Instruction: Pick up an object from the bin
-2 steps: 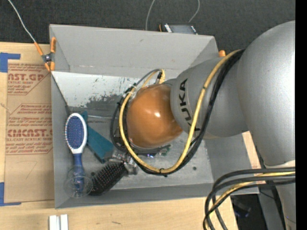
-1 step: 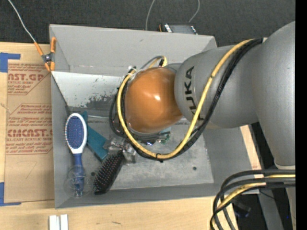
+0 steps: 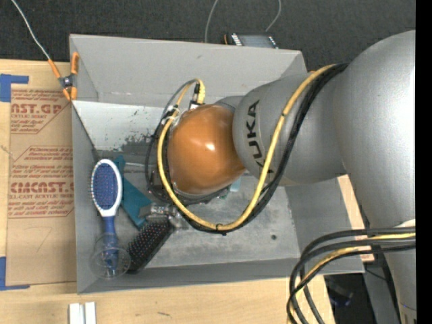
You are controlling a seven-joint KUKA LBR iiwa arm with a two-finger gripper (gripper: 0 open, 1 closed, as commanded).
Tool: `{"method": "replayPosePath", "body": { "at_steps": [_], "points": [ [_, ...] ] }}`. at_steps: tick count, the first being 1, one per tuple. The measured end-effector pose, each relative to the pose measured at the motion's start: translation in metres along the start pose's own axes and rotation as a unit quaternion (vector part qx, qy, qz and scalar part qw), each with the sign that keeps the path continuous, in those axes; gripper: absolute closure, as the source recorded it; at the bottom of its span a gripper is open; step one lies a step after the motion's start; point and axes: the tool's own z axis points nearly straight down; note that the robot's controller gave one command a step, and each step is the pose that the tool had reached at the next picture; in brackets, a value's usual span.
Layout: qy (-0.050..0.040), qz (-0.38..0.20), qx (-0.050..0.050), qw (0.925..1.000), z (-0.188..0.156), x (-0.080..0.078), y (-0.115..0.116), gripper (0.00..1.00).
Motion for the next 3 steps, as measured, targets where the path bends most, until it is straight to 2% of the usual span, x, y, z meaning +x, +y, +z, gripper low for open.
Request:
{"method": "replayPosePath", "body": {
  "at_steps": [1,2,3],
  "points": [
    [0.0018,-0.015,0.006,0.9999,-0.021,-0.021,0.016,1.0],
    [-0.002,-0.024,0.009,0.9997,-0.106,-0.07,0.011,1.0],
    [-0.0033,0.03,0.012,0.9995,-0.041,-0.065,0.012,1.0]
  ]
}}
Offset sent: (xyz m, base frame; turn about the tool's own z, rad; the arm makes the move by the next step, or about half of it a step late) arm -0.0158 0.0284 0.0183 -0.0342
